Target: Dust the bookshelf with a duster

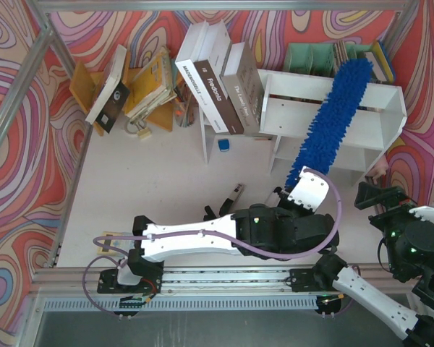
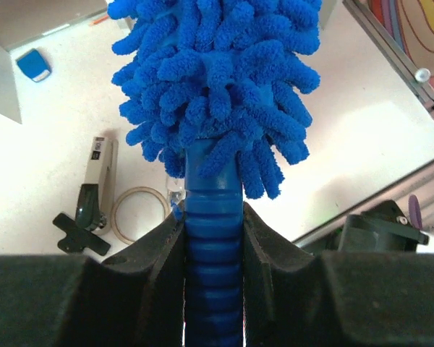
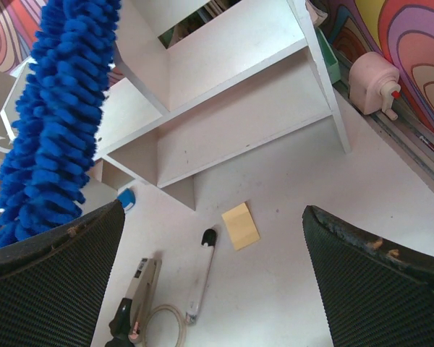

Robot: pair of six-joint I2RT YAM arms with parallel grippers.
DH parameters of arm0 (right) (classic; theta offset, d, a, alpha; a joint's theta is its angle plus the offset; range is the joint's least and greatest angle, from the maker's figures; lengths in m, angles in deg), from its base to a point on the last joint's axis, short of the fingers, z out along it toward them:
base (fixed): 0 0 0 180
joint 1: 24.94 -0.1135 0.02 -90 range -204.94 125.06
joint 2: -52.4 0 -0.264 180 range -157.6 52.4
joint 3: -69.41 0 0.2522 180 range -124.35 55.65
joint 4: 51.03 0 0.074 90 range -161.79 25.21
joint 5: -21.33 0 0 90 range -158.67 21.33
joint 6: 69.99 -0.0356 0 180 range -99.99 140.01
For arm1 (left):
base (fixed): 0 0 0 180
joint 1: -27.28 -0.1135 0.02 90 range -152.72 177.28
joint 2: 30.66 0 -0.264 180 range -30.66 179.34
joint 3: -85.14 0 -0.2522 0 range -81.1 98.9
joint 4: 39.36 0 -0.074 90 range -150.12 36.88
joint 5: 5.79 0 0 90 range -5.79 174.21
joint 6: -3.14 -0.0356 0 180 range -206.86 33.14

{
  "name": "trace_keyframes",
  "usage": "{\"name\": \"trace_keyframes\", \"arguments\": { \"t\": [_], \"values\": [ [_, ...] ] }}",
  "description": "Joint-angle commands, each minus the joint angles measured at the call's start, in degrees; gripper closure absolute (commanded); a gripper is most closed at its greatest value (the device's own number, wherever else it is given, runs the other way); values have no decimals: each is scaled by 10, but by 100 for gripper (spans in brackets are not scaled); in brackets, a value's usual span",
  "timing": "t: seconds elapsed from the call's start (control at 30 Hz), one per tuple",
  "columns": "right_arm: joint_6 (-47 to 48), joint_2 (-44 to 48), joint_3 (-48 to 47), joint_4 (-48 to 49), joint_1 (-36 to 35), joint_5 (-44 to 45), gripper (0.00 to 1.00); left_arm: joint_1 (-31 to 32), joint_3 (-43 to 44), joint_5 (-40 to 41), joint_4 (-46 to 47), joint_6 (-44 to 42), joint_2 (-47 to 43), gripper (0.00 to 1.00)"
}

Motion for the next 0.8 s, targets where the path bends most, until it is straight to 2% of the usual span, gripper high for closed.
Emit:
{"name": "trace_keyframes", "arguments": {
  "t": [0.0, 0.27, 0.53, 0.67, 0.77],
  "values": [
    [2, 0, -8, 10, 1, 15, 1, -5, -20, 58, 21, -1, -18, 100],
    [3, 0, -6, 8, 1, 15, 1, -7, -66, -19, 31, 24, -12, 100],
    [2, -1, -4, 10, 1, 16, 1, 7, -79, -27, 76, -32, -32, 100],
    [7, -4, -13, 13, 1, 15, 1, 23, -141, -11, 146, -92, -70, 100],
    [18, -9, -25, 20, 1, 15, 1, 29, -233, -10, 209, -123, -115, 100]
  ]
}}
